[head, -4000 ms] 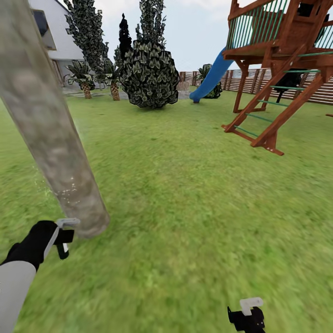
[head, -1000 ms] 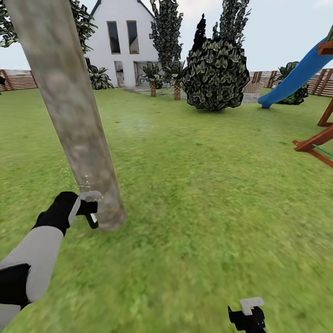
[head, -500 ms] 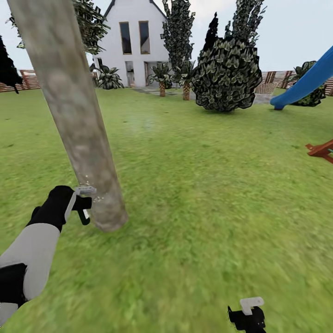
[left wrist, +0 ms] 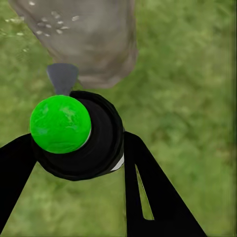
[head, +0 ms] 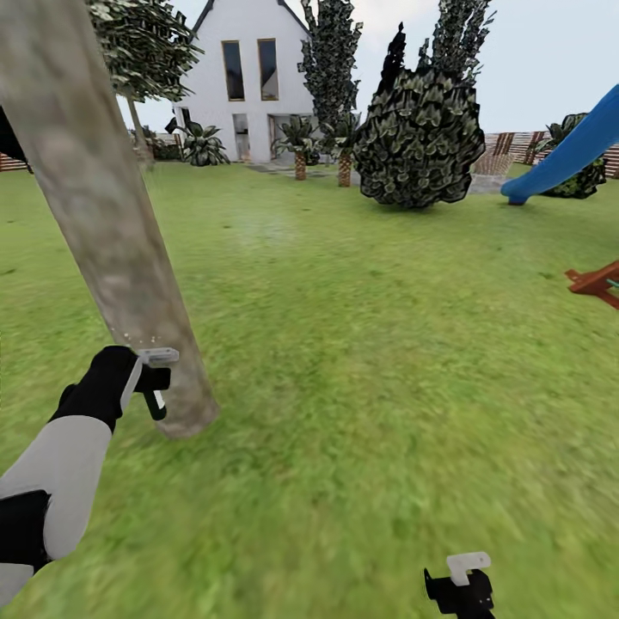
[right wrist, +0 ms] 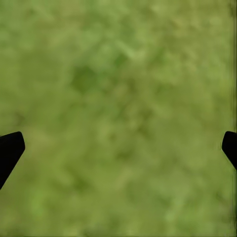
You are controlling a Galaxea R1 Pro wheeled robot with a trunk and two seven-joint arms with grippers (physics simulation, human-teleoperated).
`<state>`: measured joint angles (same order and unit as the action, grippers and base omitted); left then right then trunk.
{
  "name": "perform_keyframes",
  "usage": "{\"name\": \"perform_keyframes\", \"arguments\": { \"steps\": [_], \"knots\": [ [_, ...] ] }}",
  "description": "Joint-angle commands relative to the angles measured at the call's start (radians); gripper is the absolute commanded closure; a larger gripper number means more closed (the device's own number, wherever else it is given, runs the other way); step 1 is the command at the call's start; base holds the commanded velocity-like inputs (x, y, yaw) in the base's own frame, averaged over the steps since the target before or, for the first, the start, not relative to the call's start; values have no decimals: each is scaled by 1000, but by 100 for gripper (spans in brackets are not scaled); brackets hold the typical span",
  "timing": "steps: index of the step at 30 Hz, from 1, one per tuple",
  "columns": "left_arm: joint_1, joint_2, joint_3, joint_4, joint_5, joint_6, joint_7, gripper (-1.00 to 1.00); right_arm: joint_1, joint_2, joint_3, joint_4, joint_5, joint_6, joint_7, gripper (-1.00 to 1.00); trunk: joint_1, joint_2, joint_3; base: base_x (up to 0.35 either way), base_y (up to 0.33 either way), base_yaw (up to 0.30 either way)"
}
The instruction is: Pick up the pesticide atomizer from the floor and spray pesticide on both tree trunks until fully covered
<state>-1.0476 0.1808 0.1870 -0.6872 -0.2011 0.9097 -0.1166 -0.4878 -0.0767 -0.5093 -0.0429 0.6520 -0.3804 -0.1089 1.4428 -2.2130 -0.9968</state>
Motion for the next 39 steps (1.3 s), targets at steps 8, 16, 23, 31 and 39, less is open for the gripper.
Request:
{"name": "perform_keyframes", "arguments": {
  "steps": [8,16,23,31,39],
  "knots": [
    [-1,1,0,0,-1,0,0,100,0,0,0,0,0,0,0,-100,0,0,0,228,-194,247],
    [10,8,-3,0,-1,-1,0,100,0,0,0,0,0,0,0,-100,0,0,0,164,-216,275],
    [38,6,-1,15,0,-9,2,100,0,0,0,0,0,0,0,-100,0,0,0,4,-274,53],
    [53,30,8,17,-1,-14,5,100,0,0,0,0,0,0,0,-100,0,0,0,107,-253,114],
    [96,37,10,15,-1,-27,32,100,0,0,0,0,0,0,0,-100,0,0,0,285,-128,269]
  ]
}}
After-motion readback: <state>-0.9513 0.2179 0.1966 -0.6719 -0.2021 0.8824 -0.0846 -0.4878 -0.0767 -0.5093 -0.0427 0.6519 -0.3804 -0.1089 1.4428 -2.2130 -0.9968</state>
